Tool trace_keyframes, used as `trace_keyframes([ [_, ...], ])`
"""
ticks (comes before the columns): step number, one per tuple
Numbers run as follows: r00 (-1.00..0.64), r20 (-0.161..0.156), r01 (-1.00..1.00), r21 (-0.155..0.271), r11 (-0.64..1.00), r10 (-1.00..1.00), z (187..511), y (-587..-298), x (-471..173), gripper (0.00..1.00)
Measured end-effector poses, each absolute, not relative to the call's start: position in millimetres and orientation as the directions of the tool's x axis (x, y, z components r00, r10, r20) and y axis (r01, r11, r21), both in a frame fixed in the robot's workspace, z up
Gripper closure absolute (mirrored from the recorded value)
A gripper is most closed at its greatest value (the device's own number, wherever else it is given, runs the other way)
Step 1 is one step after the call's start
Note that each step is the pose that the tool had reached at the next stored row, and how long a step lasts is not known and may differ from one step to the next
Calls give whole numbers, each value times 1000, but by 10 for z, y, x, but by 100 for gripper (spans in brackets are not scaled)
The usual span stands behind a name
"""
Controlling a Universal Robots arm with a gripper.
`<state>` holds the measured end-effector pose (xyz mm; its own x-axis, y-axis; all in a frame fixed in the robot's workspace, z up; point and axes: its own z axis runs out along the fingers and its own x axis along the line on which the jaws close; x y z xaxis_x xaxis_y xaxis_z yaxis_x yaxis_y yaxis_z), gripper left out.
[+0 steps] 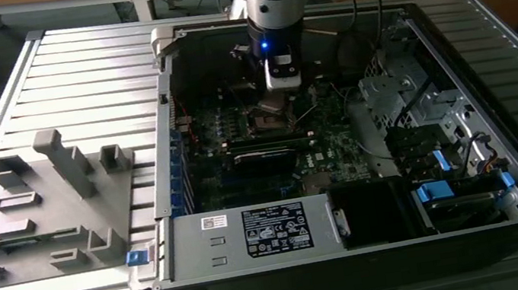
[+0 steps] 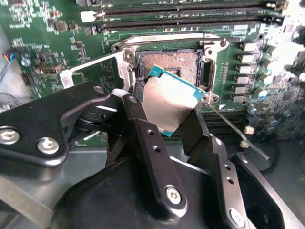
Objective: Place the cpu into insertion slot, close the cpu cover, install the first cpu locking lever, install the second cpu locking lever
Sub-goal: 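Place the cpu into insertion slot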
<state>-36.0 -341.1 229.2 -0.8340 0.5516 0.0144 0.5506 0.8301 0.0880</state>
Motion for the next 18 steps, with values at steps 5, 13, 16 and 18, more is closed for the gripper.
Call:
trace_keyframes([
  [5, -785, 14, 619, 87, 781, 620, 2290, -3411, -360, 46],
  [13, -773, 14, 633, 87, 769, 634, 2290, -3411, -360, 46],
  [16, -773, 14, 633, 87, 769, 634, 2289, -3411, -360, 46],
  [18, -773, 14, 633, 87, 769, 634, 2290, -3411, -360, 46],
])
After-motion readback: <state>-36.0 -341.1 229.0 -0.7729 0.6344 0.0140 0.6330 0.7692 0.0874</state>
